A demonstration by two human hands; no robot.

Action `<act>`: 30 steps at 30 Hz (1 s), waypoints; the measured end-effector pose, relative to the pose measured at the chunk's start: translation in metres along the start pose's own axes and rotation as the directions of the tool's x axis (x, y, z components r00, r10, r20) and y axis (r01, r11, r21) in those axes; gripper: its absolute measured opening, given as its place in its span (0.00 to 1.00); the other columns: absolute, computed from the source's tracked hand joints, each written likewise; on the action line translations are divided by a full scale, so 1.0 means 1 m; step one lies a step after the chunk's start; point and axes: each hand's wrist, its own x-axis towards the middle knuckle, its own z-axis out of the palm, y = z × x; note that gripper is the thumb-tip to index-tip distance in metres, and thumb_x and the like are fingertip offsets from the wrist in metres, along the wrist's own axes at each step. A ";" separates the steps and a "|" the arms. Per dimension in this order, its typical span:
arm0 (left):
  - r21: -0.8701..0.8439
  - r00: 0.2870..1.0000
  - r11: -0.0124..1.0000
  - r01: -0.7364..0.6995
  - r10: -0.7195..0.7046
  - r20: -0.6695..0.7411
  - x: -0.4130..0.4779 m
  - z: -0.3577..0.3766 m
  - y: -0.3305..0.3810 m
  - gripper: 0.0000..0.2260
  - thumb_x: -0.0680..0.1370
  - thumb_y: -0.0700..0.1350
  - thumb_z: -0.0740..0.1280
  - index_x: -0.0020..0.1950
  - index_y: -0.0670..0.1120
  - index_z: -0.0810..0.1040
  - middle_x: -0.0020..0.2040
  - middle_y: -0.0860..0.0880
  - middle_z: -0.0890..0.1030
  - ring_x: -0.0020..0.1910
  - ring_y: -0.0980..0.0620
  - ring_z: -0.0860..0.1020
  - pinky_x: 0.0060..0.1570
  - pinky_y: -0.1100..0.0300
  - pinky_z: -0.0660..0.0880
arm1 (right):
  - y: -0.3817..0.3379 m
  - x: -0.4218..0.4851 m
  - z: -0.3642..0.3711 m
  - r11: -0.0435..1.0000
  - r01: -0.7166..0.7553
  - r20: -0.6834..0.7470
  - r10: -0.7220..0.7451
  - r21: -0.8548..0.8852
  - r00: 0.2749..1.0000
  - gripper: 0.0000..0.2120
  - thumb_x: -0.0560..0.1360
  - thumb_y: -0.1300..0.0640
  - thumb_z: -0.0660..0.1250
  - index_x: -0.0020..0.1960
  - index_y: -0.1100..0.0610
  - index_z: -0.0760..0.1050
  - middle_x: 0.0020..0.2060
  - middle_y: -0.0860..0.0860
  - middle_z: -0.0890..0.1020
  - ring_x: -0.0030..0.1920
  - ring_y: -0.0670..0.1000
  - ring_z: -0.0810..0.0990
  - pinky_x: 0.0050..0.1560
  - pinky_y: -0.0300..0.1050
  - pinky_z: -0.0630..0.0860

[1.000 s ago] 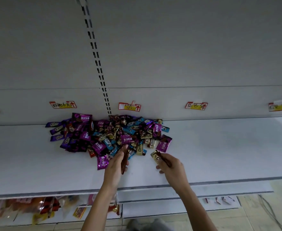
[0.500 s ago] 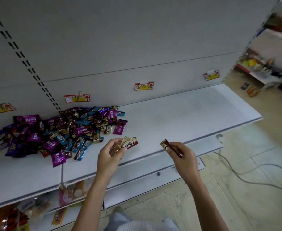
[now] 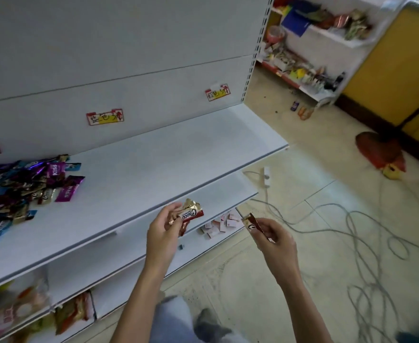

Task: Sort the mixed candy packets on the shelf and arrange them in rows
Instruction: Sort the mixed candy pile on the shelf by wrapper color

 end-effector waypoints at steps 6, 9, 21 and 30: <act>0.081 1.000 0.996 0.028 -0.029 0.013 0.017 0.031 -0.009 0.10 0.77 0.40 0.65 0.49 0.55 0.78 0.49 0.47 0.81 0.46 0.48 0.79 0.41 0.60 0.74 | 0.018 0.023 -0.026 0.998 -0.053 -0.063 0.056 0.044 0.996 0.09 0.72 0.62 0.70 0.44 0.49 0.78 0.38 0.47 0.82 0.39 0.47 0.78 0.39 0.42 0.73; 0.075 0.999 0.997 0.031 -0.032 0.024 0.035 0.050 -0.006 0.10 0.76 0.39 0.66 0.48 0.55 0.79 0.49 0.49 0.81 0.47 0.50 0.79 0.43 0.60 0.75 | 0.023 0.043 -0.030 0.997 -0.066 -0.078 0.070 0.051 0.995 0.09 0.72 0.63 0.70 0.43 0.49 0.78 0.38 0.47 0.82 0.40 0.48 0.79 0.39 0.42 0.73; 0.080 0.998 0.996 -0.048 0.050 -0.024 0.147 0.115 0.036 0.12 0.76 0.35 0.65 0.47 0.53 0.78 0.47 0.50 0.81 0.39 0.61 0.80 0.45 0.62 0.76 | -0.019 0.180 -0.024 1.000 0.021 -0.025 -0.021 0.017 0.999 0.08 0.72 0.60 0.70 0.49 0.51 0.81 0.42 0.44 0.83 0.43 0.36 0.78 0.42 0.29 0.71; 0.144 0.972 0.988 -0.060 0.090 -0.215 0.213 0.150 0.041 0.09 0.76 0.38 0.66 0.45 0.54 0.77 0.44 0.52 0.81 0.39 0.53 0.80 0.39 0.66 0.75 | -0.041 0.296 -0.007 0.994 0.107 0.167 -0.100 -0.033 0.981 0.05 0.73 0.61 0.68 0.47 0.52 0.78 0.39 0.43 0.81 0.41 0.39 0.77 0.36 0.27 0.70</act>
